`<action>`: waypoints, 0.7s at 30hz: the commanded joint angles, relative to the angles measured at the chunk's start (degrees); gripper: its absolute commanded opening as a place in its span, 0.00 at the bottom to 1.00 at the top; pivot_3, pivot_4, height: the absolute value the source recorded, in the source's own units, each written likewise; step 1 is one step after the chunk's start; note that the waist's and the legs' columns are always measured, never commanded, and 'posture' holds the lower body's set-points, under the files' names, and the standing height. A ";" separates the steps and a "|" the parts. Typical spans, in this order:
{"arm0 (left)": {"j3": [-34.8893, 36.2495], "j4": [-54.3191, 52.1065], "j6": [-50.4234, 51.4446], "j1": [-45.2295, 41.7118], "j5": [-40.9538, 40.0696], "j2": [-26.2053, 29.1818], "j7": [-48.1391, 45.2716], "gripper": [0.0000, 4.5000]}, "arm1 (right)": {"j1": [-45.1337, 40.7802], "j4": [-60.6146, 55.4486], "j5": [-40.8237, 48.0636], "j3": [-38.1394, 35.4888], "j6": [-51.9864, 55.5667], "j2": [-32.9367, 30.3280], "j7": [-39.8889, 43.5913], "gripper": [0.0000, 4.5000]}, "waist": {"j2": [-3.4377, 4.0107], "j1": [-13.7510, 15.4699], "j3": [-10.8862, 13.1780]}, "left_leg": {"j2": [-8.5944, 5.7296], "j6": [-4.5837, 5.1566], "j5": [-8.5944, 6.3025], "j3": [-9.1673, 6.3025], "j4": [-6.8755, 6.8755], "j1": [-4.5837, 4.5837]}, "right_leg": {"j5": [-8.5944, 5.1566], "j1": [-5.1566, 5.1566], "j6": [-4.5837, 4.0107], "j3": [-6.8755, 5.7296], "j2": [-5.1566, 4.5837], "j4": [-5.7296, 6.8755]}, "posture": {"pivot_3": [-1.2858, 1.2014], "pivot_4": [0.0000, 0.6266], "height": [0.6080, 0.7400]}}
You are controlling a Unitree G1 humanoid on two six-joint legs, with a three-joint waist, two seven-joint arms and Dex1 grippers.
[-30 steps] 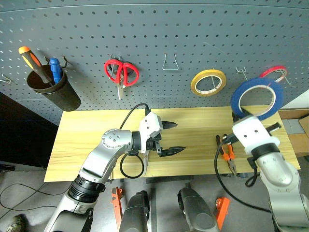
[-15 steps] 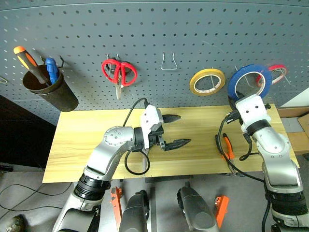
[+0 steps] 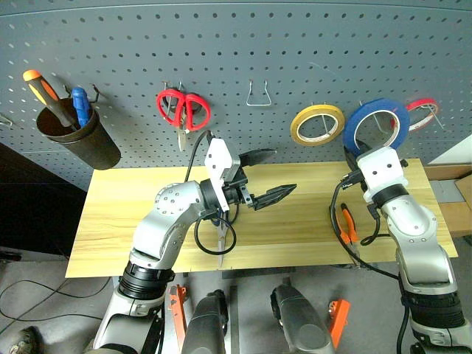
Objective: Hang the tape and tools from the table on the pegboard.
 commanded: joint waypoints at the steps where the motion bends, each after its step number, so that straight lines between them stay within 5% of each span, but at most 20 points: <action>1: -0.64 -2.33 -1.13 0.07 -0.15 0.45 -0.43 1.00 | 2.01 -4.48 -0.73 -1.31 -1.12 0.23 -1.01 0.44 | 0.00 0.01 0.01 | 0.00 0.00 0.00 0.00 0.00 0.00 | 0.00 0.00 0.00 0.00 0.00 0.00 | 0.40 0.59 1.00; 8: -1.47 -1.48 -3.11 1.50 1.70 2.99 -1.91 1.00 | 13.79 -14.66 -1.43 -3.44 5.60 3.66 -2.64 0.96 | -0.01 0.14 0.03 | 0.01 0.00 0.00 -0.04 -0.01 -0.01 | 0.00 -0.02 0.00 0.00 0.00 0.01 | 0.40 0.59 1.00; 14: -6.32 3.72 -7.86 2.61 6.43 11.68 -12.52 1.00 | 16.19 -17.54 4.97 -8.69 35.14 15.15 -4.53 0.98 | 0.10 -0.13 0.18 | 0.03 -0.07 0.04 -0.03 -0.01 0.11 | 0.00 -0.04 0.00 0.06 -0.01 -0.02 | 0.39 0.60 1.00; 21: -8.64 7.12 -10.01 0.98 7.93 13.41 -17.90 1.00 | 9.98 -11.76 8.73 -10.46 52.45 15.98 -3.37 0.98 | 0.21 -0.41 0.43 | 0.00 -0.09 0.19 -0.09 -0.03 0.11 | 0.00 -0.17 0.00 0.05 -0.01 0.12 | 0.39 0.59 1.00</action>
